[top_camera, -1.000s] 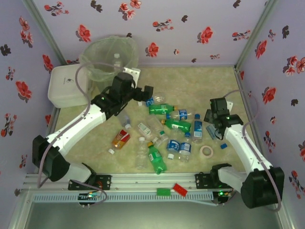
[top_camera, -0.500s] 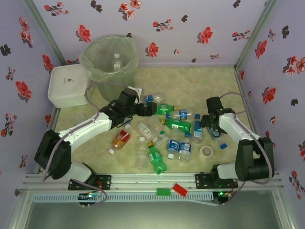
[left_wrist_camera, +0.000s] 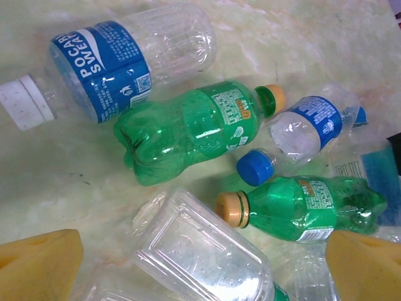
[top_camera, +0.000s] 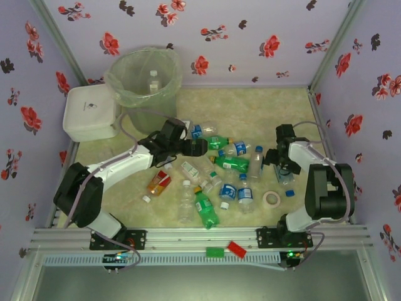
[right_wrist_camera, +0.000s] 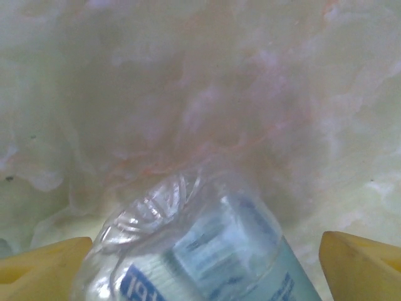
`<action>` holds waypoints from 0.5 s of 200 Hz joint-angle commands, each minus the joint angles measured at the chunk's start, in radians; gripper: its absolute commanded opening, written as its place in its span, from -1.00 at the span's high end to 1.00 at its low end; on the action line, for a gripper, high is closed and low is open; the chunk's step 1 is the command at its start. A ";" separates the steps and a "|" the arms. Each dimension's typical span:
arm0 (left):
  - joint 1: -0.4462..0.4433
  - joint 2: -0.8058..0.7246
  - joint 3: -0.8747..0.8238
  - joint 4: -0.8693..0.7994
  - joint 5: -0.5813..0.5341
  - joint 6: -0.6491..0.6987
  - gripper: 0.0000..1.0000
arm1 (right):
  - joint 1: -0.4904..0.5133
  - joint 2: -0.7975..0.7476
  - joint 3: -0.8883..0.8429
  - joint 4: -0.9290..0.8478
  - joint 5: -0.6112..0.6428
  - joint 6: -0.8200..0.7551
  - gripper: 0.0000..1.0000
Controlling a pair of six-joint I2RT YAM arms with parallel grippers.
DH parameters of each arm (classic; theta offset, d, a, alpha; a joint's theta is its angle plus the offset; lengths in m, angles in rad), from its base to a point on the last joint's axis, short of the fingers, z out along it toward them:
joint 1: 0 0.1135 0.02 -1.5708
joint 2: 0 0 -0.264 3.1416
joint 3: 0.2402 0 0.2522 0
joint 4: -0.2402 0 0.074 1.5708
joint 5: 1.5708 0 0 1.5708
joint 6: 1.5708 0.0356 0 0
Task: Put the plastic bottles in the bin
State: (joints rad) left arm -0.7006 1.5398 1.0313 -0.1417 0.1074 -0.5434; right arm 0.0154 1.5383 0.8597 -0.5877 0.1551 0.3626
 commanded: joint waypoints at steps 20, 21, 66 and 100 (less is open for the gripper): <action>0.067 0.002 -0.014 0.056 0.159 -0.057 -1.00 | -0.015 0.057 0.037 0.032 -0.036 -0.019 -0.60; 0.070 0.005 -0.015 0.057 0.162 -0.059 -1.00 | -0.015 0.059 0.038 0.032 -0.037 -0.018 -0.59; 0.102 0.026 -0.071 0.142 0.287 -0.071 -0.99 | -0.015 0.092 0.017 0.070 -0.072 -0.005 -0.37; 0.102 0.050 -0.055 0.129 0.288 -0.066 -0.99 | -0.015 0.068 0.010 0.080 -0.063 0.001 -0.14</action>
State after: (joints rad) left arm -0.5953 1.5681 0.9688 -0.0395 0.3550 -0.6003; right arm 0.0063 1.6199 0.8764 -0.5224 0.0895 0.3504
